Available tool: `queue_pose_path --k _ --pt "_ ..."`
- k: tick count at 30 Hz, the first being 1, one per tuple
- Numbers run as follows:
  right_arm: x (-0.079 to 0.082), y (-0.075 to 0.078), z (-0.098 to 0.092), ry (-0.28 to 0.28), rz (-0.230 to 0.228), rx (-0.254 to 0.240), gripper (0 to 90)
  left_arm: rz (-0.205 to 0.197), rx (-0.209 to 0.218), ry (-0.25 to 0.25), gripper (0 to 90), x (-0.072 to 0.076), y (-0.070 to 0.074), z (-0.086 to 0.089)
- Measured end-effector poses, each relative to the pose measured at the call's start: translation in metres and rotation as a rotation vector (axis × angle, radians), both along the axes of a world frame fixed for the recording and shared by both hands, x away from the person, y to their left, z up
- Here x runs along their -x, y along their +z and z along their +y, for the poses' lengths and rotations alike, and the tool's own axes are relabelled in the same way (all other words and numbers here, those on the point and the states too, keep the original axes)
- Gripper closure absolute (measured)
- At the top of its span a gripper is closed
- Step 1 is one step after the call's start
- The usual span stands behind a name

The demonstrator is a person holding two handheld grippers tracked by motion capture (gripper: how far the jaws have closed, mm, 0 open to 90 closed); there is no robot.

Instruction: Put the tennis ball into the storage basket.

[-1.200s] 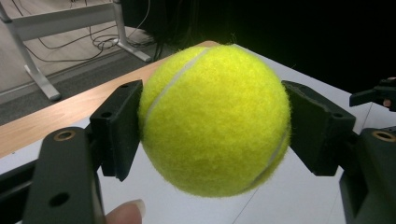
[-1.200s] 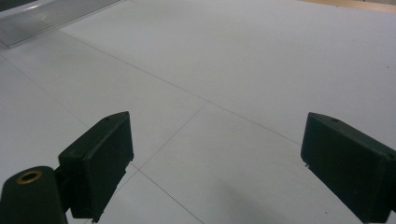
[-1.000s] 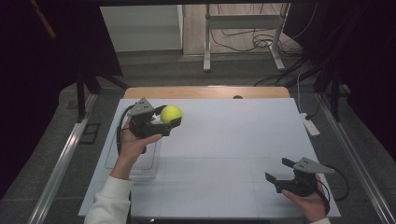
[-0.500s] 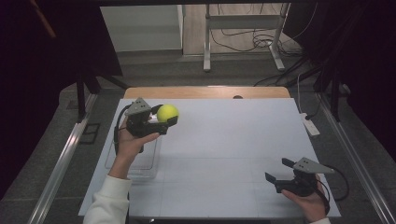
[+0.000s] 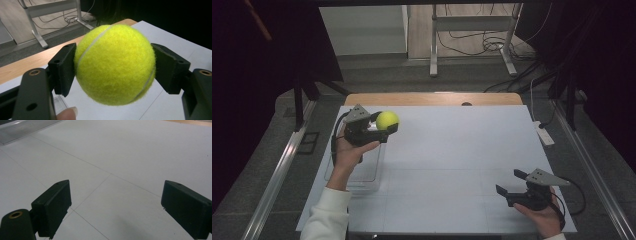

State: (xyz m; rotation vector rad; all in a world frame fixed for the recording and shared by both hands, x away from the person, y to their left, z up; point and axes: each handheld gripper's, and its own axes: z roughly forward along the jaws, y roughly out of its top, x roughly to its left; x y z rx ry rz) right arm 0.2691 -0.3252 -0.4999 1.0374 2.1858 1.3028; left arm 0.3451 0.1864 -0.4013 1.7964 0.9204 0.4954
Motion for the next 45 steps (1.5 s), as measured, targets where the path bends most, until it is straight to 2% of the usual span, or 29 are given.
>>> queue_pose_path --k 8,14,35,45 --pt "0.0 0.0 0.0 0.0 0.0 0.0 9.2 0.003 0.006 0.026 26.7 -0.001 -0.001 0.007" --pt "0.0 0.0 0.0 0.0 0.001 -0.001 9.2 0.007 -0.007 0.049 26.7 -0.003 -0.005 0.011" --pt "0.0 -0.001 0.0 -0.001 0.003 0.004 9.2 0.05 -0.021 0.136 26.7 -0.015 -0.02 0.031" --pt "0.0 0.0 0.0 -0.001 0.003 0.004 9.2 0.048 -0.011 0.16 26.7 -0.015 -0.02 0.038"
